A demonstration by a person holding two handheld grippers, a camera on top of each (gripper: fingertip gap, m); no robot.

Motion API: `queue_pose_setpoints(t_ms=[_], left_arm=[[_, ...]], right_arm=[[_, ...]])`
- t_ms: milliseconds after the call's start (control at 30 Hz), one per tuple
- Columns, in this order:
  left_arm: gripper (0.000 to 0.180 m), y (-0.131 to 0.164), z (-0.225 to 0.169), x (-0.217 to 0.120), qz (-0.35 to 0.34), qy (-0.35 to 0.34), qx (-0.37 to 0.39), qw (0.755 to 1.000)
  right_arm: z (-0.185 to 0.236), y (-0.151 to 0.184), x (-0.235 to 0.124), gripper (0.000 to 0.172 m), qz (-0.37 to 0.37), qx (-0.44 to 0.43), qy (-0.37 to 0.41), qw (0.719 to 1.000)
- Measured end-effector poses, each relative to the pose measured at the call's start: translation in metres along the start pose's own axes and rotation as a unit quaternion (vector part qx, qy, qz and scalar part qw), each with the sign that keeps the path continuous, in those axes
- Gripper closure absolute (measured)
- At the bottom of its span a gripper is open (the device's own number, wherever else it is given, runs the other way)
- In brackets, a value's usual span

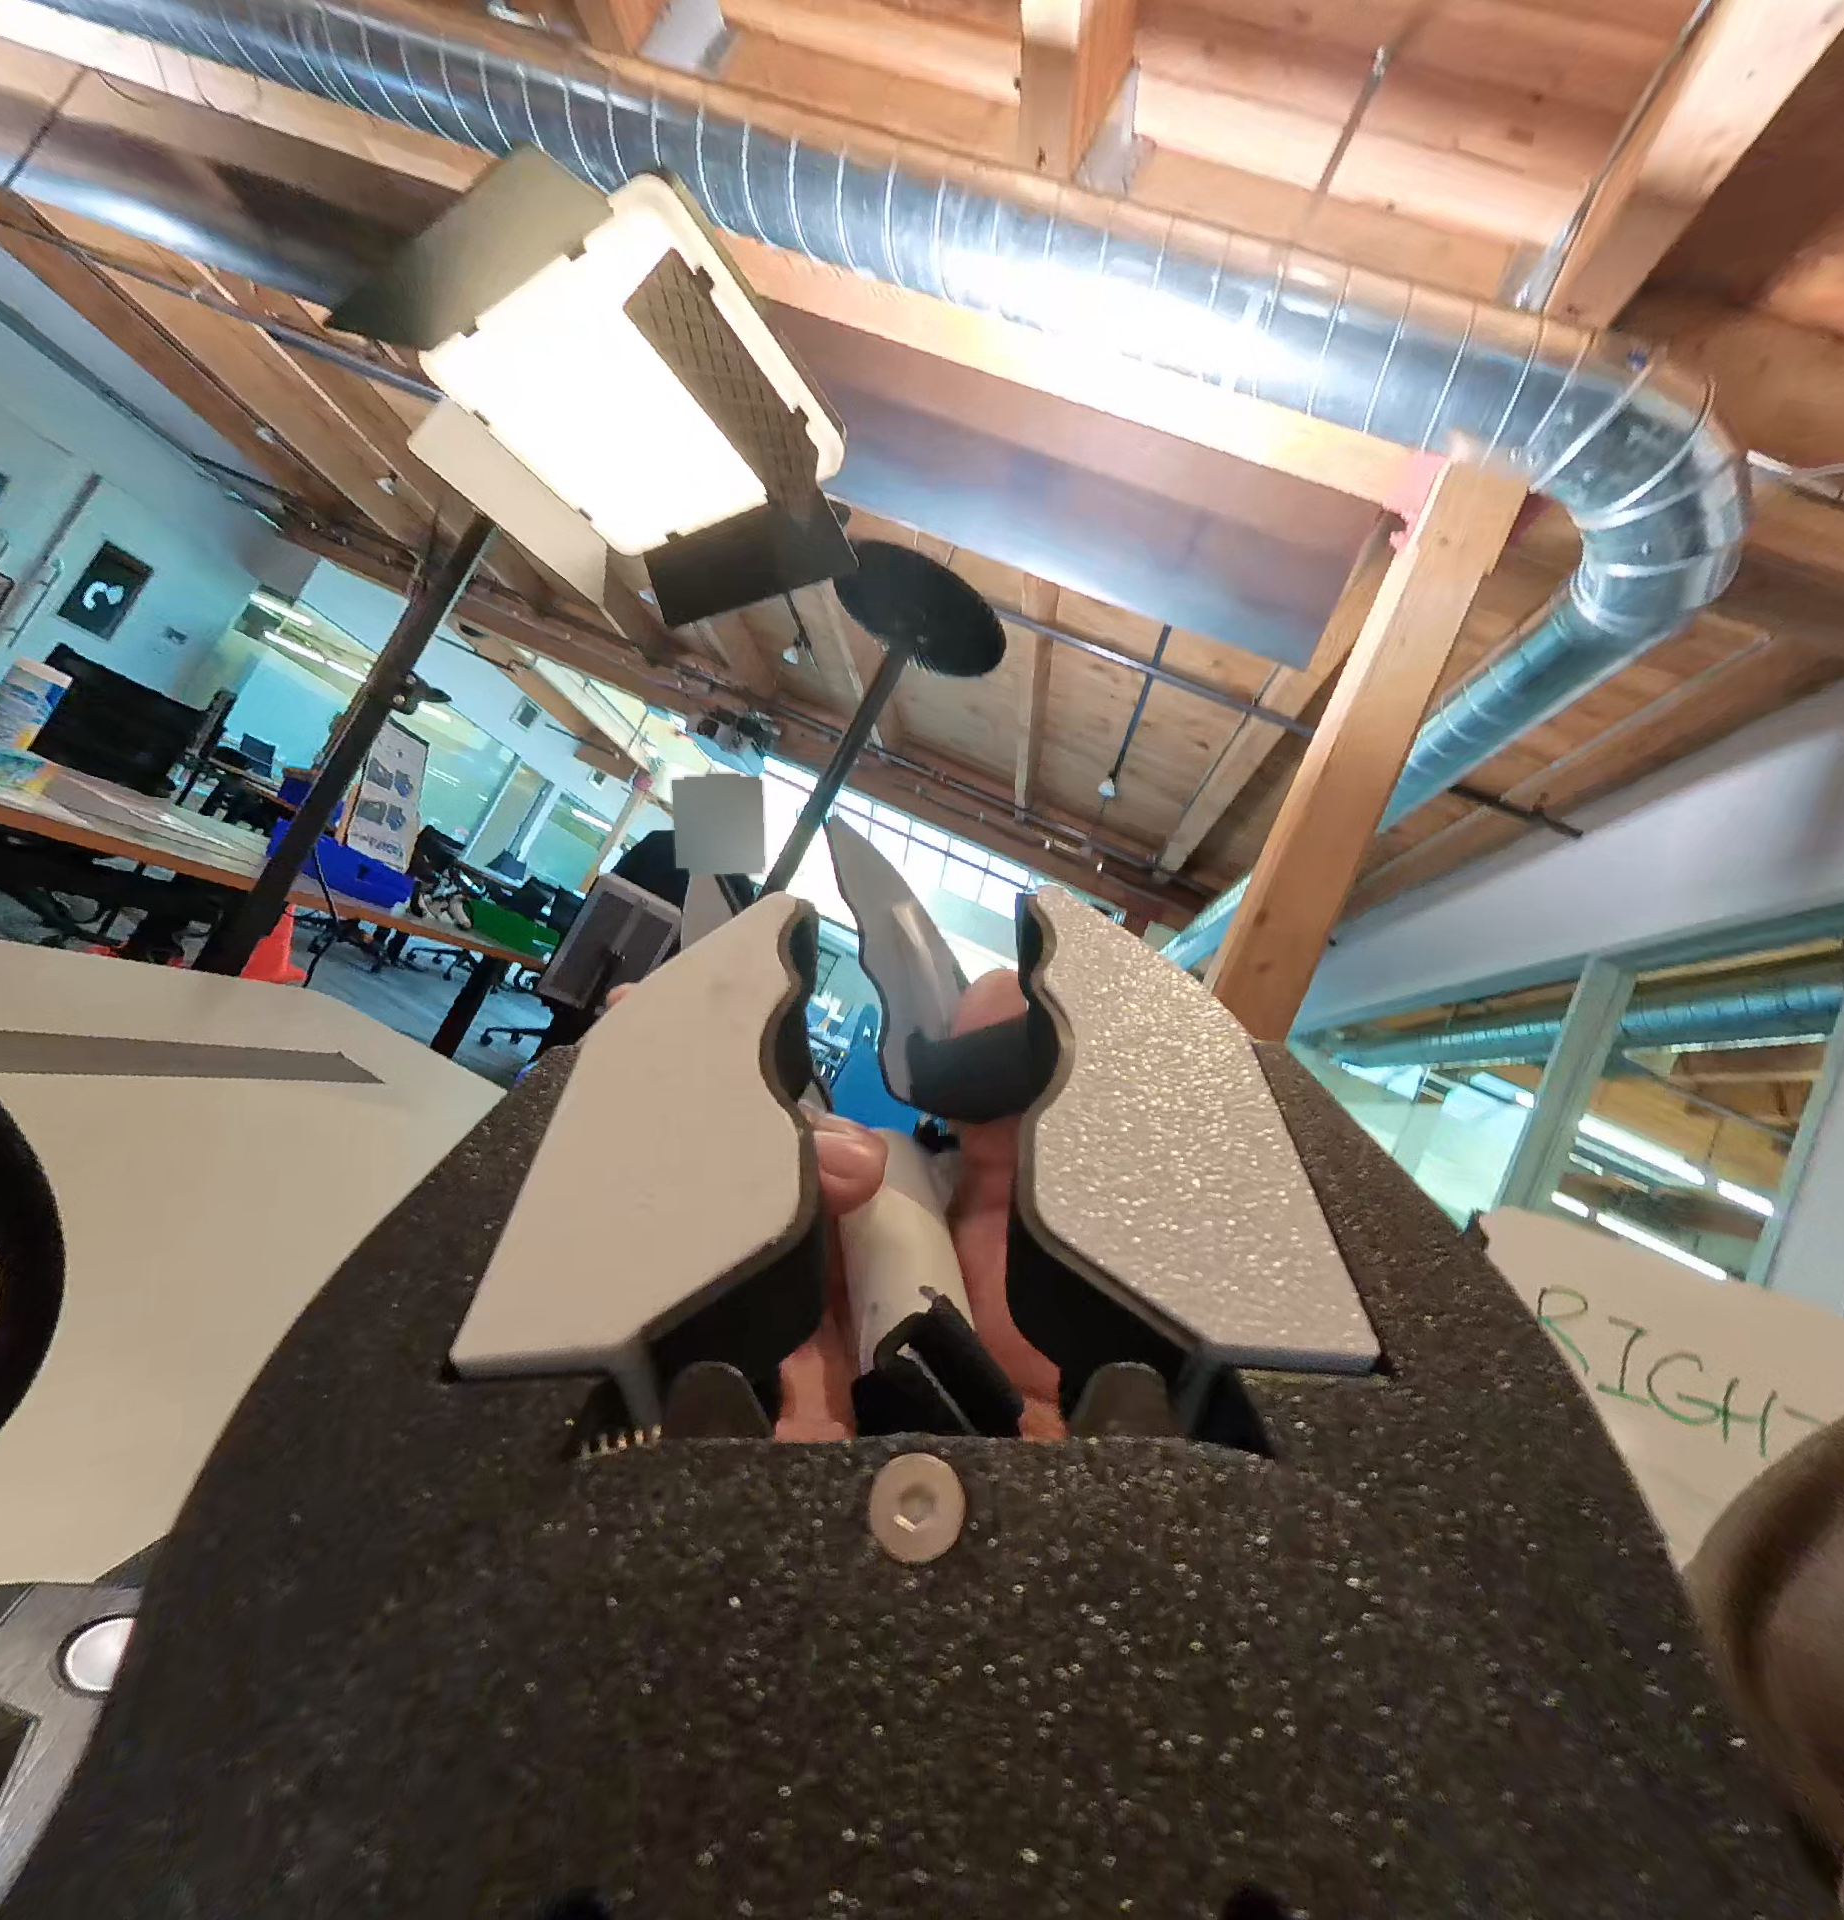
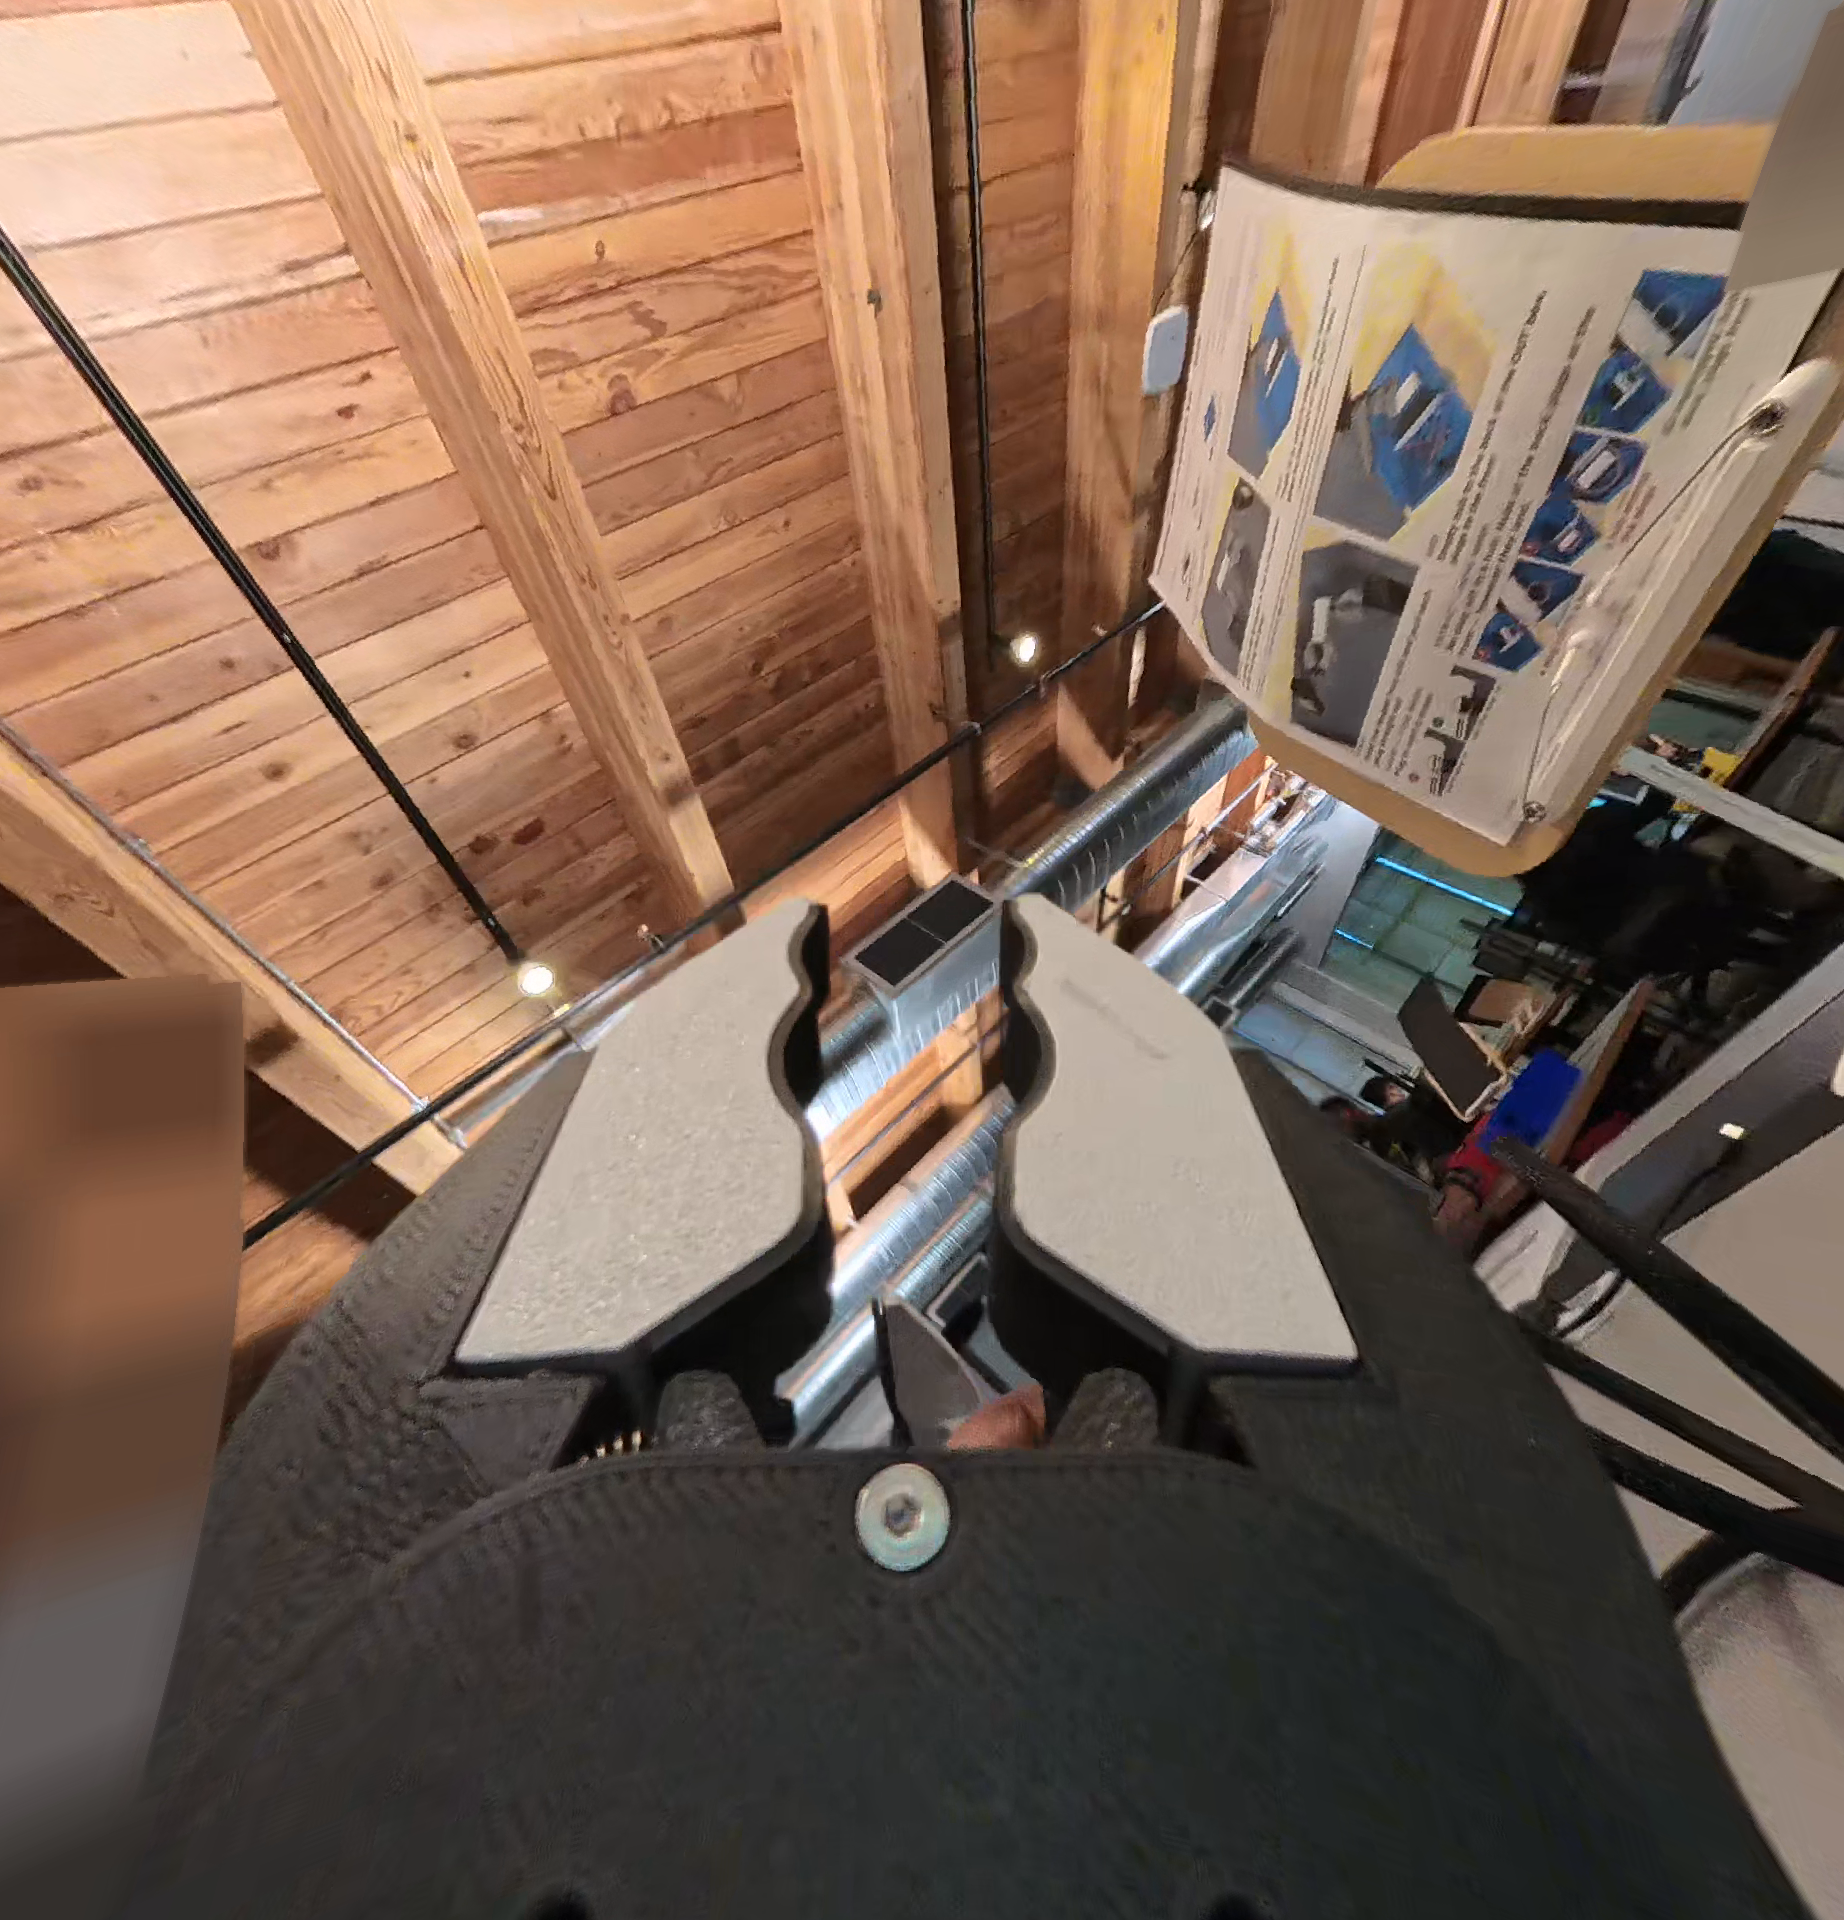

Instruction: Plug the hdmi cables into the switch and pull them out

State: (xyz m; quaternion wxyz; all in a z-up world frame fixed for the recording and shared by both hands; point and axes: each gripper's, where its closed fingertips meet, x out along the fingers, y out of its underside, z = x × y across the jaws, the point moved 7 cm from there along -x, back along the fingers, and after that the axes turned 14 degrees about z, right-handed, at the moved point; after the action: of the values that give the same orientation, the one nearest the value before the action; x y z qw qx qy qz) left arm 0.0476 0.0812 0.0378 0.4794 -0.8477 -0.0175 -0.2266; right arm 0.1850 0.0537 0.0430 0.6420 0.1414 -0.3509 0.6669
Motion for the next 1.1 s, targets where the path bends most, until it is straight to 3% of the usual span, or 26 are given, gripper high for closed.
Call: queue_pose_setpoints(t_ms=[100, 233, 367, 400, 433, 533, 600, 700, 867, 1100], left_arm=[[0.146, 0.009, -0.008, 0.005, 0.018, 0.030, -0.023, 0.999], [0.129, 0.012, -0.026, 0.004, -0.023, 0.025, -0.040, 0.999], [0.130, 0.016, -0.010, -0.002, -0.031, 0.046, -0.123, 0.991], [0.131, 0.016, -0.006, -0.003, -0.036, 0.046, -0.142, 0.988], [0.151, 0.014, -0.006, -0.005, -0.045, 0.065, -0.157, 0.984], [0.155, 0.012, -0.008, -0.001, -0.025, 0.090, -0.166, 0.982], [0.157, 0.008, 0.002, -0.007, -0.025, 0.034, -0.129, 0.991], [0.158, -0.017, 0.020, -0.028, -0.089, 0.016, -0.148, 0.985], [0.162, -0.035, 0.034, -0.042, -0.135, 0.003, -0.164, 0.977], [0.159, -0.055, 0.028, -0.048, -0.151, 0.001, -0.148, 0.977]], right_arm=[[0.009, -0.004, 0.003, 0.151, -0.005, -0.047, 0.022, 0.999], [0.023, -0.004, 0.008, 0.167, 0.024, -0.087, 0.037, 0.995], [0.024, -0.008, 0.003, 0.170, 0.029, -0.148, 0.075, 0.986], [0.024, -0.009, 0.000, 0.170, 0.022, -0.160, 0.080, 0.984], [0.022, -0.010, -0.004, 0.171, 0.013, -0.187, 0.095, 0.978], [0.024, -0.005, -0.012, 0.167, -0.012, -0.247, 0.103, 0.964], [0.032, 0.002, -0.013, 0.165, 0.036, -0.282, 0.105, 0.953], [0.041, 0.018, -0.016, 0.164, 0.122, -0.351, 0.102, 0.923], [0.023, 0.085, -0.020, 0.158, 0.348, -0.263, 0.033, 0.899], [0.019, 0.112, -0.019, 0.157, 0.402, -0.222, 0.011, 0.888]])
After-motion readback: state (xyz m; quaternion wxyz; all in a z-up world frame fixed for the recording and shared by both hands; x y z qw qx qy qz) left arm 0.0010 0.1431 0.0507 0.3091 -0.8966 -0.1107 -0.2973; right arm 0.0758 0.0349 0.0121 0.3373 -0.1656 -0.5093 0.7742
